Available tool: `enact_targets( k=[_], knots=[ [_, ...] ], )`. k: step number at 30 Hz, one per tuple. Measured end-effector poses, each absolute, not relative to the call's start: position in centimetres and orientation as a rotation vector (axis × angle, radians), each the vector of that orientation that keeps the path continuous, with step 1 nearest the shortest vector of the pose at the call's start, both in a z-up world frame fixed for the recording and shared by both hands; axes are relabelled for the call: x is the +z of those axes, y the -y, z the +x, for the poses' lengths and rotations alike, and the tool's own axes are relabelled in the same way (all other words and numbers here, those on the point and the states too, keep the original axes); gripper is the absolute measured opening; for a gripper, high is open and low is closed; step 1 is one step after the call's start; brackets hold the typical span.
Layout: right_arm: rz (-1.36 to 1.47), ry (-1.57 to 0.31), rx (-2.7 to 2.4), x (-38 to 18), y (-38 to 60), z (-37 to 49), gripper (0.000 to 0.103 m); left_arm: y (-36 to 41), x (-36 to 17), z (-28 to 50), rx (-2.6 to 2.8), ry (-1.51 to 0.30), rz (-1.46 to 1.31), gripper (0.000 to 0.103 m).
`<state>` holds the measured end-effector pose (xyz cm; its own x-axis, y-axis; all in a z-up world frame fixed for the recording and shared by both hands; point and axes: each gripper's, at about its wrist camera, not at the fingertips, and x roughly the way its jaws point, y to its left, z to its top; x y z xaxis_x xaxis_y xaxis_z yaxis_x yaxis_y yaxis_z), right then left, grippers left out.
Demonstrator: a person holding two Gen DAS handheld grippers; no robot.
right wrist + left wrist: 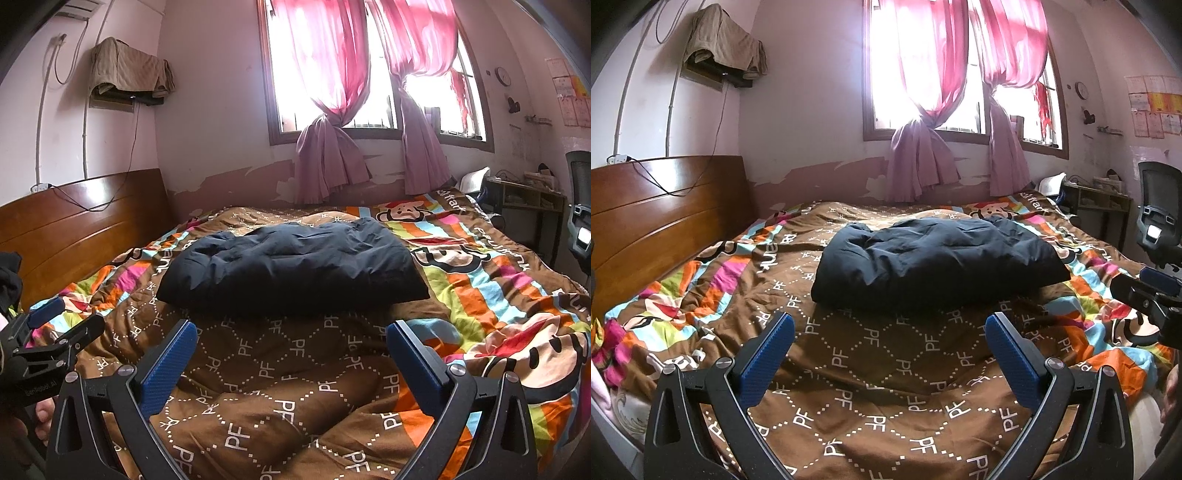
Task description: Fold large clothes
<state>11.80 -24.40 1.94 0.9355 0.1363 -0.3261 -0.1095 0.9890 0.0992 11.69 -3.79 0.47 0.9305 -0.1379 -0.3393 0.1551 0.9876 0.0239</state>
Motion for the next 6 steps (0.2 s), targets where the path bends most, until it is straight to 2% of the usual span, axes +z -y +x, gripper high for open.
enact_targets(
  k=[6],
  knots=[
    [0.08, -0.34, 0.126, 2.01, 24.37, 11.76, 0.103, 3.67, 0.46, 11.81, -0.147, -0.343, 0.049, 0.101]
  ],
)
